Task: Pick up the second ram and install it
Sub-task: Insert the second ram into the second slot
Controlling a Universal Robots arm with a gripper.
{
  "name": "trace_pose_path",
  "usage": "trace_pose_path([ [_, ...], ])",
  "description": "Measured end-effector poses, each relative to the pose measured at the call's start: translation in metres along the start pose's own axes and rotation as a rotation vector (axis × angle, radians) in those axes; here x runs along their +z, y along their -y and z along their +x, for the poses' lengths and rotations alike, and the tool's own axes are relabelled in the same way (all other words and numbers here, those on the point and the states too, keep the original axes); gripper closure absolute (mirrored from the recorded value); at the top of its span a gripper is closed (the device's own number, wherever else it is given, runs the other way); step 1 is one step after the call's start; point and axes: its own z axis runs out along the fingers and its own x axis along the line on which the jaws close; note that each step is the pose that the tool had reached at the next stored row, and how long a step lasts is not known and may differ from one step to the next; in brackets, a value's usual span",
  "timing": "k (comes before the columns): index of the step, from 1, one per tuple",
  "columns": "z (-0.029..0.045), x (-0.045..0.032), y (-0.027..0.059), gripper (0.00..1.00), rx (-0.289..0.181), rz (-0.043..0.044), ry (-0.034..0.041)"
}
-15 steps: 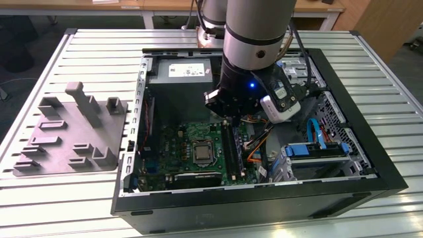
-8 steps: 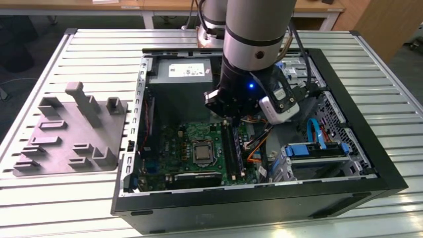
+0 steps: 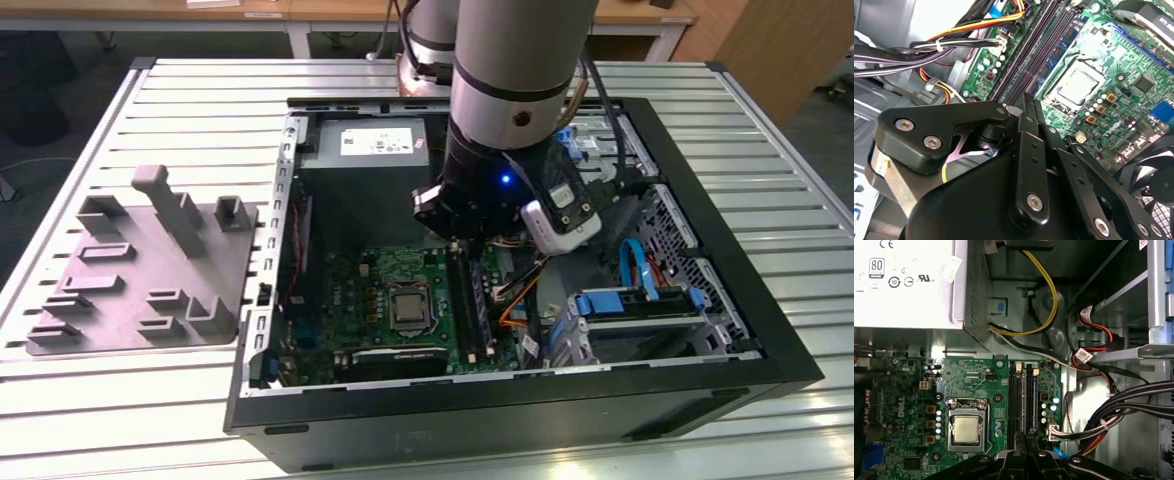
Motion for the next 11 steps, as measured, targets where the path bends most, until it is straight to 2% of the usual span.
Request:
trace_pose_path([
  [11, 0.0001, 0.0043, 0.0018, 0.88, 0.000, 0.0001, 0.0000],
])
